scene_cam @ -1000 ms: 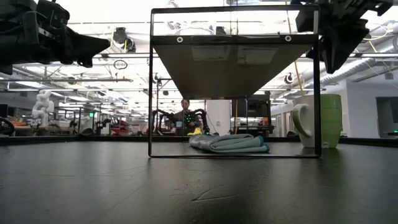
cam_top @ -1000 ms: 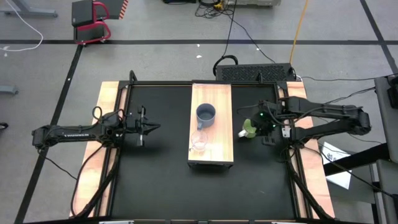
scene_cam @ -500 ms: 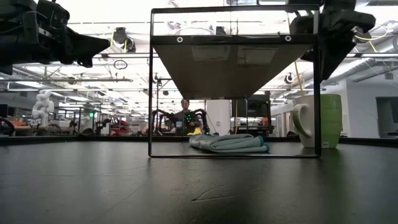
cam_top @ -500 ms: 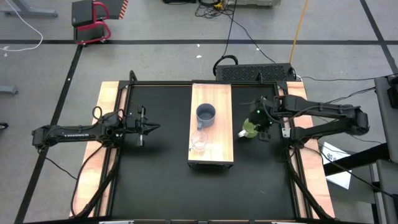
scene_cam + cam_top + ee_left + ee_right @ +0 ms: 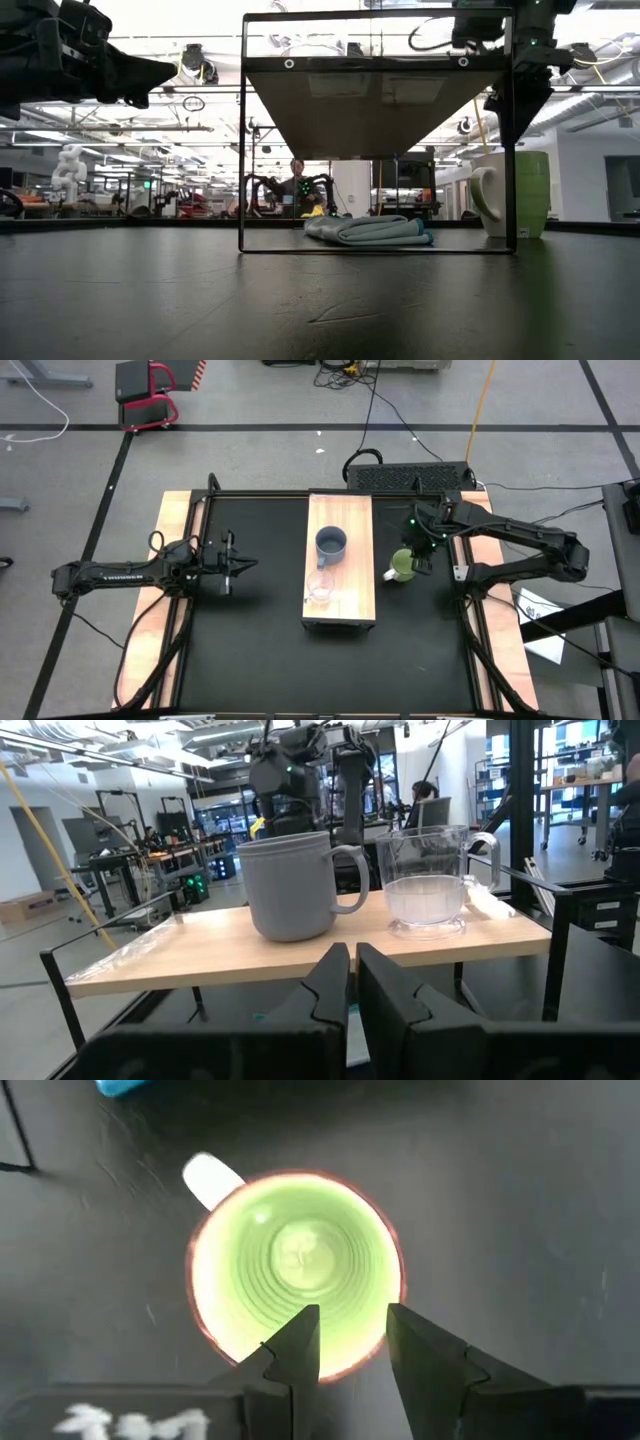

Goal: Stack small to large cups/mugs on shelf
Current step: Put the green mug on the shelf

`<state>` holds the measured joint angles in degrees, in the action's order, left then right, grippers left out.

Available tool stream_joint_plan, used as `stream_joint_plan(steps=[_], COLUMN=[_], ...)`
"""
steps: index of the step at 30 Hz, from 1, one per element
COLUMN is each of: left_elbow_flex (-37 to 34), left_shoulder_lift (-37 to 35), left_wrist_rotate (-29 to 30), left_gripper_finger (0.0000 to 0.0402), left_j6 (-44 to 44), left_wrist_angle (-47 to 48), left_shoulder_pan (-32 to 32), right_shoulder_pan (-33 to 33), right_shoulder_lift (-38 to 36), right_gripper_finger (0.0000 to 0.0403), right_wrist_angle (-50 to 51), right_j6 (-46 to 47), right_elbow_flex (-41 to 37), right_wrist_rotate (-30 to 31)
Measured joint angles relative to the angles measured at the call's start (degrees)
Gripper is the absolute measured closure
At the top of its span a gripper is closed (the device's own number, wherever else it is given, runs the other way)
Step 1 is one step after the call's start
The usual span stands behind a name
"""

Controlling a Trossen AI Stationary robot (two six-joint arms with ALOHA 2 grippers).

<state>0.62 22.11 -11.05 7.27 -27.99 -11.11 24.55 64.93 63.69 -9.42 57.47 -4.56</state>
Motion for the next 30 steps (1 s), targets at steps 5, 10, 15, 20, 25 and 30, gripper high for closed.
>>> stream_joint_plan(steps=[5, 10, 15, 20, 25, 30], left_elbow_flex=[0.0, 0.0, 0.0, 0.0, 0.0, 0.0], left_shoulder_lift=[0.0, 0.0, 0.0, 0.0, 0.0, 0.0], left_wrist_rotate=[0.0, 0.0, 0.02, 0.02, 0.02, 0.0], left_gripper_finger=[0.0376, 0.0376, 0.0376, 0.0376, 0.0376, 0.0376], left_j6=[0.39, 0.52, 1.57, 1.92, 2.03, 2.01], left_wrist_angle=[0.04, 0.05, 0.14, 0.42, 0.42, 0.44], left_shoulder_pan=[0.0, 0.0, 0.0, 0.0, 0.0, -0.01], right_shoulder_pan=[2.33, 4.32, 5.39, 5.54, 5.5, 5.5], right_shoulder_lift=[1.68, 2.63, 3.48, 4.73, 6.52, 8.96], right_gripper_finger=[0.0291, 0.0291, 0.0291, 0.0291, 0.0291, 0.0291], right_wrist_angle=[0.87, 1.67, 2.93, 2.94, 2.85, 2.87], right_j6=[2.23, 6.38, 9.6, 11.65, 13.27, 14.31], right_elbow_flex=[0.0, 0.0, 0.0, 0.0, 0.0, 0.0], right_wrist_rotate=[-0.02, -0.13, -0.2, -0.24, -1.73, -1.73])
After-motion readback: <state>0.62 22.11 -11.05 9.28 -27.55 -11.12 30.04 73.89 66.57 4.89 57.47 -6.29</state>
